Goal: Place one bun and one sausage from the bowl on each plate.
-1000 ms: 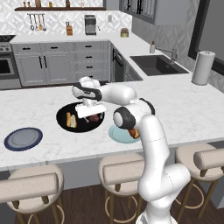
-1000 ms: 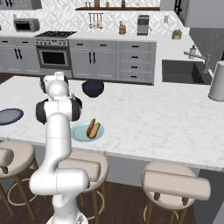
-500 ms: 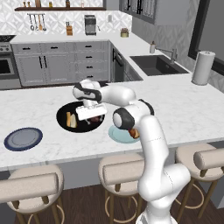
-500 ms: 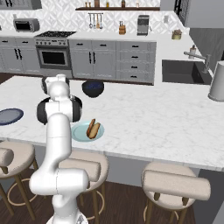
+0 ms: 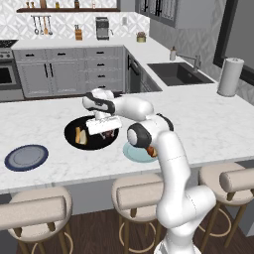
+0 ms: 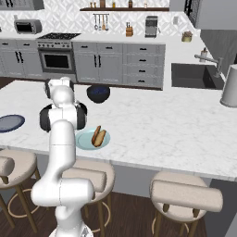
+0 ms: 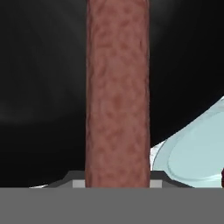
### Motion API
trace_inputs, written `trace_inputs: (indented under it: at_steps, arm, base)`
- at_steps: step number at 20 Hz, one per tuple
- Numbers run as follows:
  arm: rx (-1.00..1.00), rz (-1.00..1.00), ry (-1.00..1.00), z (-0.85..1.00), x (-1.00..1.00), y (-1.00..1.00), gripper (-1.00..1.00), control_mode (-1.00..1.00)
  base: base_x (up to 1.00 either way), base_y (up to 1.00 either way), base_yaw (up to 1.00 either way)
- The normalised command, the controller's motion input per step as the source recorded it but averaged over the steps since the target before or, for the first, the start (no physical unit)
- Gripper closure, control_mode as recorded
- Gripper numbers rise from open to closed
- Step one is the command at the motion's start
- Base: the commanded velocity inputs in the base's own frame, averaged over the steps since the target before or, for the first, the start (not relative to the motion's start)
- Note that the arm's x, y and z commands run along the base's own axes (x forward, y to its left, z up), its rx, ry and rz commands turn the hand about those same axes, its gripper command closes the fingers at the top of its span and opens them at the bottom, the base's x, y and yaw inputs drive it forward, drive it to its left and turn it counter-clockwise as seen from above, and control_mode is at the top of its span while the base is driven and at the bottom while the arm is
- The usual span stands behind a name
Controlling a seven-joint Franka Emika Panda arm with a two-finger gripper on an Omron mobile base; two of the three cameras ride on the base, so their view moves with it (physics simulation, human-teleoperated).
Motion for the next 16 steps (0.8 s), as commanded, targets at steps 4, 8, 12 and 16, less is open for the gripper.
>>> trace_inputs:
  at_steps: [4,8,12,16]
  arm:
    - [0.0,0.0,-0.02,0.76,-0.43,-0.14,1.0,-1.0]
    - [0.07,0.0,-0.08,0.67,-0.8,-0.51,1.0,-1.0]
    - [0.18,-0.05,-0.19,0.28,-0.95,-0.98,1.0,-1.0]
    - [0.21,-0.08,-0.21,0.04,-0.82,-1.0,1.0,-1.0]
  base:
    - [0.0,0.0,0.0]
    - [0.0,0.0,0.0]
    - [0.0,0.0,0.0]
    - [0.0,0.0,0.0]
